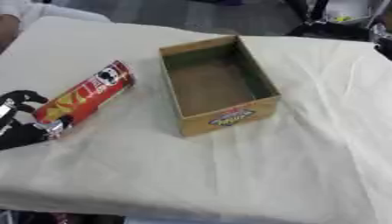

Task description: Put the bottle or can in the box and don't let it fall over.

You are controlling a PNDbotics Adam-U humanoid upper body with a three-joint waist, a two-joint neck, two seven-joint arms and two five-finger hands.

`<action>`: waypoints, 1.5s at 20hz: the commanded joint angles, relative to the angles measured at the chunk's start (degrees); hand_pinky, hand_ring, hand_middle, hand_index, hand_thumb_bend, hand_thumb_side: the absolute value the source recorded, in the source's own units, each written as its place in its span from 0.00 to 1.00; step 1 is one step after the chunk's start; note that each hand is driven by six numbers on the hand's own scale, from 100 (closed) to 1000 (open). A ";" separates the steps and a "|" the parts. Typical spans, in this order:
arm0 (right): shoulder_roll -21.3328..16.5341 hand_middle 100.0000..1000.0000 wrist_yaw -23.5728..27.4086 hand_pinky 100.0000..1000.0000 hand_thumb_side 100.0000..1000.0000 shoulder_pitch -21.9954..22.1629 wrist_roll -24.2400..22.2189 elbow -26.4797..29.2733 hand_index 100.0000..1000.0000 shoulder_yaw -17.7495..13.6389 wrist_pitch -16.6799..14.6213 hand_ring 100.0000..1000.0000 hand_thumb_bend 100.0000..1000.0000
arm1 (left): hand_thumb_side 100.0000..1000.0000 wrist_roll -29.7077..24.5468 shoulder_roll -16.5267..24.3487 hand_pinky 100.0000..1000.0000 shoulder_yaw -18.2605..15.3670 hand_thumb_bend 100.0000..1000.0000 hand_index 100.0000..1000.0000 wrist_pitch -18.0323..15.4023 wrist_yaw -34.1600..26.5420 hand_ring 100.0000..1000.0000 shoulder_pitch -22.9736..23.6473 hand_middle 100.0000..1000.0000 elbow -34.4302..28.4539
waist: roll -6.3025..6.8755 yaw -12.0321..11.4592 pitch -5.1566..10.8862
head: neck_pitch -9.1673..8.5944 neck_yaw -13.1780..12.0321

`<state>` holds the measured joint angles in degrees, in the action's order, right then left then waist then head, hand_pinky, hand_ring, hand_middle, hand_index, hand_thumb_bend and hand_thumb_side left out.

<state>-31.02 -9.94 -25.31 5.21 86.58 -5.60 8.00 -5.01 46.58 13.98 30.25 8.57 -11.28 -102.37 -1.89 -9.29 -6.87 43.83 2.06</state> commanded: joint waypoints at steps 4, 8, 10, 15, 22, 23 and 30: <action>-1.76 1.00 0.45 0.75 0.47 -1.09 -0.03 0.40 1.00 -0.37 -0.10 1.00 0.00 | 0.43 -0.66 0.63 0.54 -0.03 0.42 0.81 -0.08 0.06 0.83 -1.10 0.92 0.75 | -0.80 0.14 -0.58 | 0.29 -0.37; -1.81 1.00 0.53 0.75 0.47 -1.13 -0.02 0.37 1.00 -0.37 -0.13 1.00 0.00 | 0.42 -0.71 0.38 0.55 0.10 0.42 0.81 -0.08 0.16 0.83 -1.40 0.92 1.63 | -0.88 0.23 -0.71 | 0.29 -0.51; -1.83 1.00 0.57 0.75 0.47 -1.15 -0.03 0.36 1.00 -0.37 -0.15 1.00 0.00 | 0.42 -0.81 0.29 0.55 0.19 0.42 0.81 -0.08 0.25 0.83 -1.51 0.92 1.96 | -0.92 0.27 -0.77 | 0.29 -0.55; -1.89 1.00 0.67 0.75 0.47 -1.21 -0.05 0.28 1.00 -0.37 -0.17 1.00 0.00 | 0.41 -1.01 0.09 0.55 0.29 0.43 0.81 -0.11 0.66 0.83 -1.71 0.92 2.52 | -1.03 0.35 -0.97 | 0.29 -0.74; -2.03 1.00 0.89 0.75 0.47 -1.39 -0.12 0.14 1.00 -0.36 -0.25 1.00 0.00 | 0.40 -1.78 -0.20 0.58 0.56 0.44 0.82 0.95 3.09 0.84 -2.21 0.92 3.93 | -1.26 0.48 -1.41 | 0.29 -0.96; -2.06 1.00 0.92 0.75 0.47 -1.41 -0.13 0.12 1.00 -0.35 -0.25 1.00 0.00 | 0.40 -1.93 -0.29 0.58 0.59 0.45 0.82 1.23 3.40 0.84 -2.29 0.91 4.11 | -1.29 0.50 -1.47 | 0.29 -0.98; -2.22 1.00 1.11 0.75 0.47 -1.48 -0.19 -0.07 1.00 -0.33 -0.29 1.00 0.00 | 0.39 -2.84 -0.74 0.59 0.92 0.45 0.83 3.28 5.46 0.84 -2.74 0.90 4.49 | -1.37 0.59 -1.87 | 0.29 -1.15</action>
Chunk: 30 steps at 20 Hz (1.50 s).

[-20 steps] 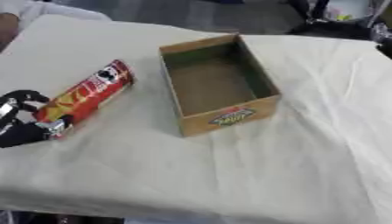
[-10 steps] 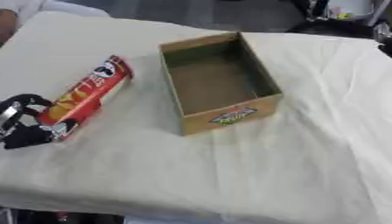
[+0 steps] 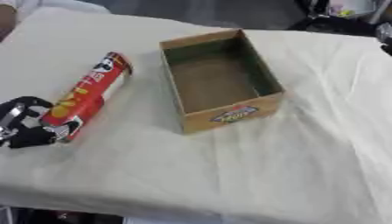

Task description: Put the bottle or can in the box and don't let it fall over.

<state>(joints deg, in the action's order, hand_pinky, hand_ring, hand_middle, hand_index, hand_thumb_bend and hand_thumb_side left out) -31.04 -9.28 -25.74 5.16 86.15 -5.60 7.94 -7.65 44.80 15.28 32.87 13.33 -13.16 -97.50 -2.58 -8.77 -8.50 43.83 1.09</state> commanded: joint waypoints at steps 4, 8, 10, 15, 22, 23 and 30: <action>-2.27 1.00 0.51 0.75 0.47 -1.04 -0.16 0.31 1.00 -0.35 -0.25 1.00 0.00 | 0.39 -0.38 0.77 0.58 -0.40 0.45 0.83 1.58 1.25 0.83 -0.93 0.90 -0.25 | -0.63 0.15 -0.41 | 0.29 -0.26; -2.34 1.00 0.61 0.75 0.47 -1.02 -0.20 0.22 1.00 -0.38 -0.28 1.00 0.00 | 0.38 -0.22 0.43 0.58 -0.25 0.47 0.83 3.10 1.94 0.82 -1.23 0.89 0.07 | -0.61 0.30 -0.64 | 0.29 -0.41; -2.39 1.00 0.68 0.75 0.47 -1.02 -0.21 0.17 1.00 -0.40 -0.29 1.00 0.00 | 0.38 -0.17 0.36 0.58 -0.10 0.47 0.83 3.78 2.37 0.82 -1.42 0.89 0.09 | -0.58 0.38 -0.77 | 0.29 -0.46; -2.51 1.00 0.71 0.75 0.47 -1.01 -0.44 0.09 1.00 -0.39 -0.40 1.00 0.00 | 0.37 -0.02 0.19 0.58 -0.06 0.47 0.83 4.83 3.08 0.81 -1.69 0.88 -0.01 | -0.42 0.51 -1.09 | 0.29 -0.58; -2.67 1.00 0.74 0.75 0.47 -0.94 -0.72 -0.02 1.00 -0.52 -0.53 1.00 0.00 | 0.35 0.61 -0.22 0.57 -0.01 0.47 0.83 6.03 4.01 0.80 -2.09 0.87 -0.03 | -0.17 0.95 -1.59 | 0.29 -0.78; -2.71 1.00 0.77 0.75 0.48 -0.93 -0.73 -0.04 1.00 -0.54 -0.54 1.00 0.00 | 0.35 0.66 -0.26 0.57 0.00 0.47 0.83 6.12 4.06 0.79 -2.12 0.87 -0.07 | -0.11 0.99 -1.67 | 0.29 -0.80; -2.79 1.00 0.90 0.75 0.48 -0.88 -0.76 -0.09 1.00 -0.64 -0.62 1.00 0.00 | 0.27 2.03 -0.85 0.53 -0.53 0.46 0.81 6.49 3.71 0.77 -1.78 0.87 -0.10 | 0.07 1.15 -1.95 | 0.29 -0.84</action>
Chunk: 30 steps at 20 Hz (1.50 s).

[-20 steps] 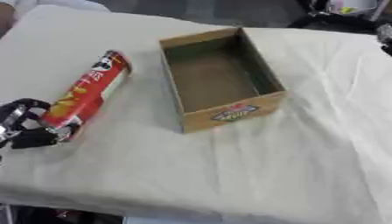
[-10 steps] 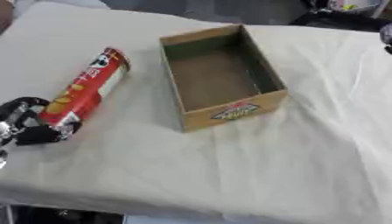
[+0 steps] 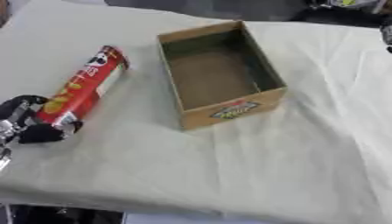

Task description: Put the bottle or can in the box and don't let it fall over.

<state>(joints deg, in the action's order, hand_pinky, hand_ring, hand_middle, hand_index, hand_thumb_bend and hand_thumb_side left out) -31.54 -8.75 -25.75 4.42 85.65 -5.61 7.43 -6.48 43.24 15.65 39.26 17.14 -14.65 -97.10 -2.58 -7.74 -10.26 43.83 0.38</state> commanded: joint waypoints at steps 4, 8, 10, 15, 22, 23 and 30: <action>-2.29 1.00 0.39 0.75 0.47 -0.91 0.03 0.42 1.00 -0.75 -0.18 1.00 0.00 | 0.24 4.22 -0.21 0.51 -1.59 0.45 0.79 -0.15 -1.73 0.76 0.88 0.88 -0.57 | -0.09 0.06 -0.18 | 0.29 -0.10; -2.15 1.00 0.34 0.75 0.47 -1.04 -0.05 0.49 1.00 -0.72 -0.26 1.00 0.00 | 0.22 6.96 -0.67 0.50 -1.37 0.45 0.79 -0.66 -3.38 0.77 1.50 0.88 -0.23 | -0.20 -0.04 -0.11 | 0.29 -0.18; -2.14 1.00 0.31 0.75 0.47 -1.07 -0.08 0.48 1.00 -0.75 -0.29 1.00 0.00 | 0.21 8.02 -0.89 0.49 -1.25 0.45 0.79 -0.89 -3.92 0.76 1.74 0.88 0.07 | -0.25 -0.04 -0.10 | 0.29 -0.20; -2.11 1.00 0.25 0.75 0.47 -1.12 -0.16 0.42 1.00 -0.74 -0.33 1.00 0.00 | 0.19 10.49 -1.42 0.45 -1.19 0.43 0.77 -1.63 -5.15 0.76 1.84 0.88 0.57 | -0.31 0.00 -0.14 | 0.29 -0.21; -2.12 1.00 0.27 0.75 0.47 -1.06 -0.18 0.35 1.00 -0.82 -0.36 1.00 0.00 | 0.17 14.45 -1.95 0.42 -1.13 0.44 0.76 -4.23 -7.38 0.75 2.05 0.88 1.71 | -0.30 0.13 -0.26 | 0.29 -0.20; -2.11 1.00 0.28 0.75 0.47 -1.06 -0.18 0.34 1.00 -0.84 -0.37 1.00 0.00 | 0.16 14.81 -1.99 0.42 -1.05 0.43 0.75 -4.49 -7.57 0.75 2.02 0.88 1.95 | -0.31 0.15 -0.26 | 0.29 -0.21; -2.12 1.00 0.30 0.76 0.47 -1.00 -0.24 0.26 1.00 -0.91 -0.40 1.00 0.00 | 0.15 16.91 -2.39 0.38 -1.13 0.42 0.74 -7.22 -9.41 0.74 2.06 0.88 2.67 | -0.39 0.21 -0.36 | 0.29 -0.24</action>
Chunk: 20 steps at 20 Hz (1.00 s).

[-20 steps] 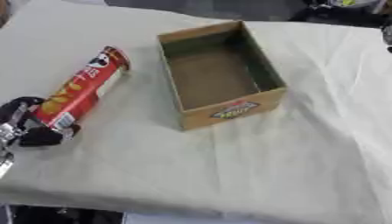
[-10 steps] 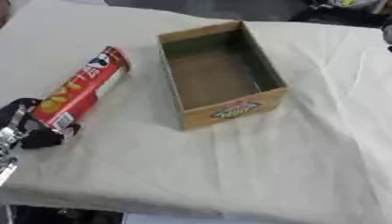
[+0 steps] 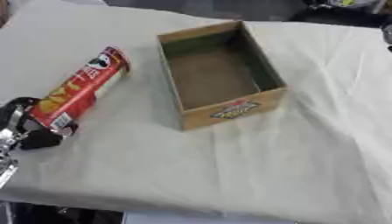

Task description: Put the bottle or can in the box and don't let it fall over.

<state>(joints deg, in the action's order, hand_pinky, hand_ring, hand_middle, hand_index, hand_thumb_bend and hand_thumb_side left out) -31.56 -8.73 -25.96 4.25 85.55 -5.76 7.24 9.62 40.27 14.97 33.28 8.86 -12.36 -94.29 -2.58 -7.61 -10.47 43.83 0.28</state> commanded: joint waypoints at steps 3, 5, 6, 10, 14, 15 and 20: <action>-2.11 1.00 0.29 0.76 0.47 -0.80 -0.08 0.31 1.00 -0.80 -0.22 1.00 0.00 | 0.17 2.56 0.38 0.38 -0.70 0.42 0.73 -3.64 -2.37 0.75 -0.03 0.87 0.53 | -0.43 0.09 -0.19 | 0.29 -0.10; -2.08 1.00 0.30 0.76 0.47 -0.79 -0.09 0.28 1.00 -0.83 -0.24 1.00 0.00 | 0.17 3.81 0.29 0.38 -0.78 0.42 0.73 -5.29 -3.19 0.75 0.00 0.87 1.06 | -0.46 0.09 -0.20 | 0.29 -0.10; -2.05 1.00 0.31 0.76 0.47 -0.80 -0.10 0.28 1.00 -0.83 -0.25 1.00 0.00 | 0.17 4.30 0.25 0.38 -0.78 0.42 0.73 -6.08 -3.59 0.75 -0.02 0.87 1.32 | -0.48 0.10 -0.21 | 0.29 -0.10; -2.04 1.00 0.32 0.76 0.47 -0.82 -0.14 0.19 1.00 -0.86 -0.27 1.00 0.00 | 0.17 5.12 0.13 0.37 -0.62 0.42 0.73 -8.65 -4.79 0.75 -0.01 0.87 2.31 | -0.54 0.13 -0.28 | 0.29 -0.09; -2.05 1.00 0.32 0.76 0.47 -0.83 -0.17 0.12 1.00 -0.86 -0.29 1.00 0.00 | 0.15 5.50 -0.02 0.34 -0.57 0.41 0.72 -9.87 -5.48 0.72 -0.11 0.86 2.97 | -0.56 0.15 -0.37 | 0.29 -0.06; -2.04 1.00 0.33 0.76 0.47 -0.82 -0.17 0.11 1.00 -0.87 -0.29 1.00 0.00 | 0.15 5.56 -0.03 0.34 -0.55 0.40 0.72 -10.00 -5.57 0.71 -0.14 0.86 3.07 | -0.55 0.17 -0.38 | 0.29 -0.04; -2.01 1.00 0.33 0.76 0.47 -0.84 -0.23 0.09 1.00 -0.88 -0.35 1.00 0.00 | 0.09 5.54 -0.03 0.28 -0.47 0.35 0.68 -9.87 -5.60 0.65 -0.37 0.82 3.39 | -0.54 0.24 -0.37 | 0.29 -0.05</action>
<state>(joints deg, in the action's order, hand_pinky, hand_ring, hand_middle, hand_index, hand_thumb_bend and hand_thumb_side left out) -31.56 -8.73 -25.96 4.07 85.27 -5.97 7.06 15.24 39.69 14.64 23.51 3.48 -12.20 -90.74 -2.58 -7.47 -10.66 43.83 0.19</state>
